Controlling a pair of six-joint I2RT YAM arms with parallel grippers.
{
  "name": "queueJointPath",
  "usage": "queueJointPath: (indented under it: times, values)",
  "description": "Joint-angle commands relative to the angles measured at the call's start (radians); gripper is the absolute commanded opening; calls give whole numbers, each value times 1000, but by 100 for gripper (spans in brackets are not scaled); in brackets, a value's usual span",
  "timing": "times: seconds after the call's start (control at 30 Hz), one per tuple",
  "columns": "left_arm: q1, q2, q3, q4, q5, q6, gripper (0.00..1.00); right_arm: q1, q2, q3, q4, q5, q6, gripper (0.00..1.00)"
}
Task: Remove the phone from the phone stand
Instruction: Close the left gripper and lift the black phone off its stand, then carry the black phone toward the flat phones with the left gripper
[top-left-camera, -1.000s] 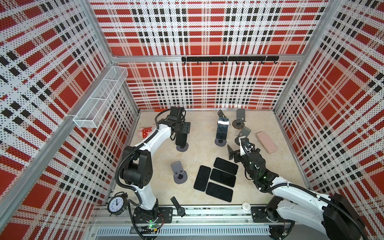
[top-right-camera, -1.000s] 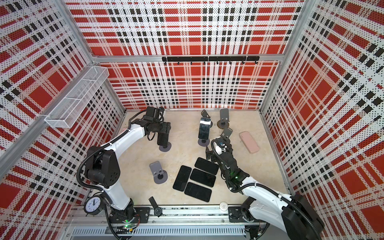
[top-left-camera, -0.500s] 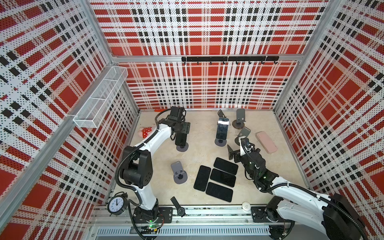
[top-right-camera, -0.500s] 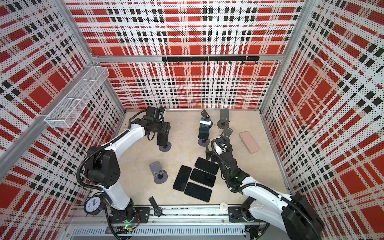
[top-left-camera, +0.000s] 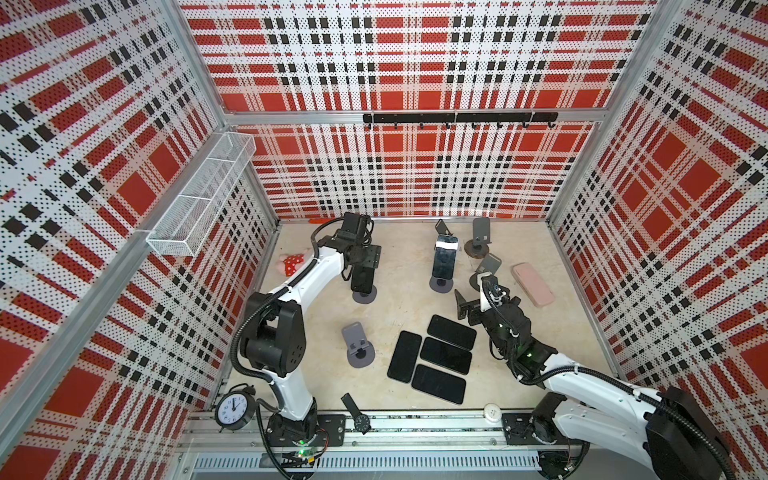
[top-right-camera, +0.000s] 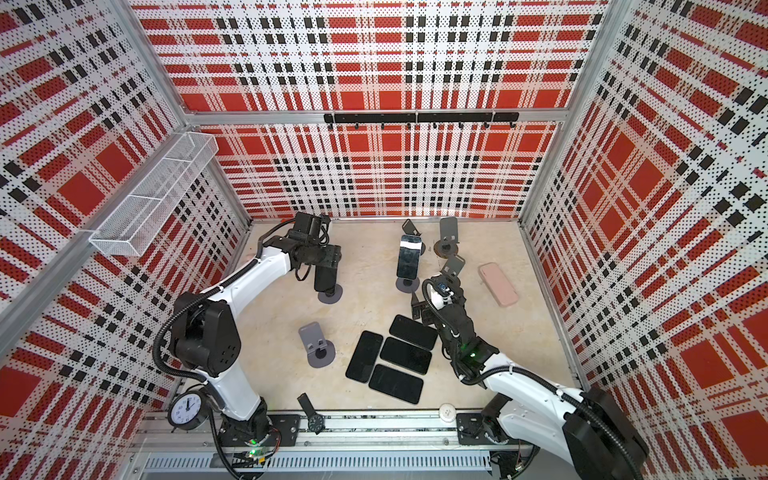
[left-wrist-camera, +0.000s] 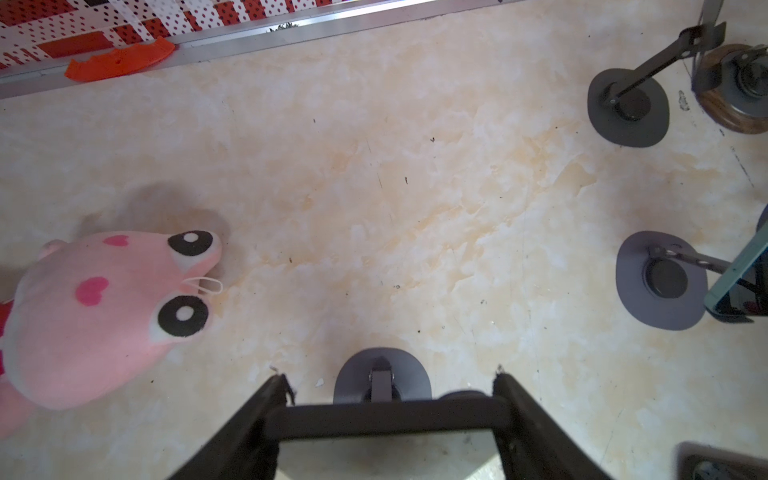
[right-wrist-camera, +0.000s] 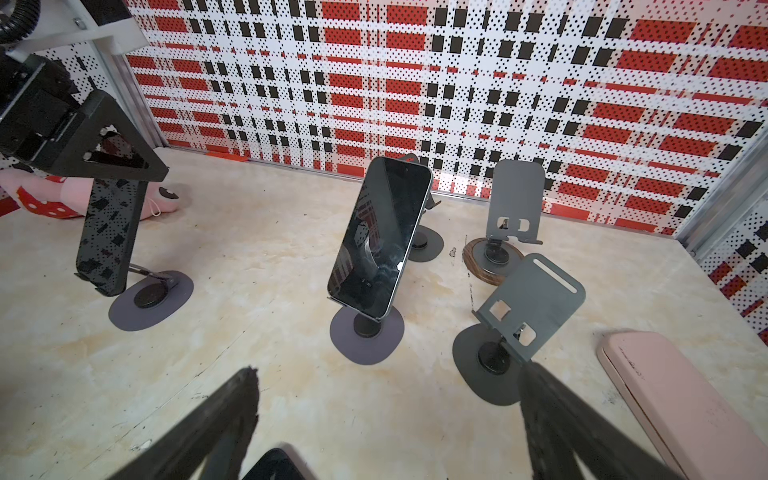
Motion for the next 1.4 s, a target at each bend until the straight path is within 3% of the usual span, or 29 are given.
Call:
queueJointPath:
  times: [0.0, 0.63, 0.8, 1.37]
  values:
    - [-4, -42, 41, -49, 7, 5, 69, 0, -5, 8, 6, 3, -6, 100]
    - [-122, -70, 169, -122, 63, -28, 68, 1, -28, 3, 1, 9, -7, 100]
    - [-165, -26, 194, -113, 164, -26, 68, 0, -38, -2, 4, 17, -8, 100]
    - [-256, 195, 167, -54, 305, -36, 68, 1, -42, -15, 24, 42, -13, 100]
